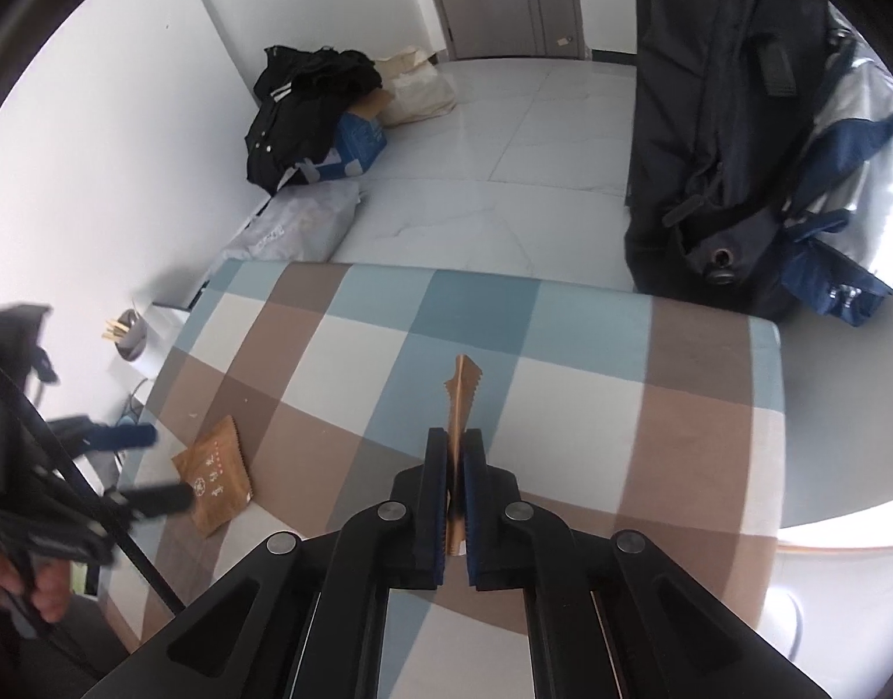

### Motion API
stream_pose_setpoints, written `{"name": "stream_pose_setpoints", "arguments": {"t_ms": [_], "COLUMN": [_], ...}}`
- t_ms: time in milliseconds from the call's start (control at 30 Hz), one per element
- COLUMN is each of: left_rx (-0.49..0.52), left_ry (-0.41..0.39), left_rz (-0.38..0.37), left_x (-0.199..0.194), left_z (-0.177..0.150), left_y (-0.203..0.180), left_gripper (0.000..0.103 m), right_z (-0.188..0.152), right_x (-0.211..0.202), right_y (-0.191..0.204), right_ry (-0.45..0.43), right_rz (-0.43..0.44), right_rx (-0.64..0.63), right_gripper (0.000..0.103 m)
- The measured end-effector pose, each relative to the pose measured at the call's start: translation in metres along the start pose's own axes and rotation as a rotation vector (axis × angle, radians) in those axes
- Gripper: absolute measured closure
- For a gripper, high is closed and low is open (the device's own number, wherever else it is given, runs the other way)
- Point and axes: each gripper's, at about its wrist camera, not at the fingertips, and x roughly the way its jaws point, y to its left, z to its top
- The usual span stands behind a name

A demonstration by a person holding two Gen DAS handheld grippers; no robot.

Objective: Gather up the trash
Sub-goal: 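Grasp the brown paper packet with the right gripper, then grasp the other brown paper packet with the left gripper while the right gripper holds its packet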

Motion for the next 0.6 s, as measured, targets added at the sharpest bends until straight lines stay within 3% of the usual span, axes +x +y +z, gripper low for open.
{"name": "stream_pose_setpoints", "arguments": {"t_ms": [300,467,600], "left_rx": [0.156,0.188,0.183], "left_ry": [-0.044,-0.062,-0.066], "left_rz": [0.108,0.083,0.084], "left_x": [0.005,-0.006,-0.006], "left_z": [-0.013,-0.016,-0.018], "left_y": [-0.022,-0.027,-0.033], "left_gripper": [0.015,0.055,0.062], "right_z": [-0.003,-0.007,-0.014], "right_x": [-0.020,-0.032,-0.047], "right_y": [-0.013,-0.016,-0.022], "right_ry": [-0.024,-0.049,-0.073], "right_rz": [0.006,0.011,0.016], "right_rx": [0.005,0.009,0.036], "right_gripper": [0.099,0.099,0.099]}}
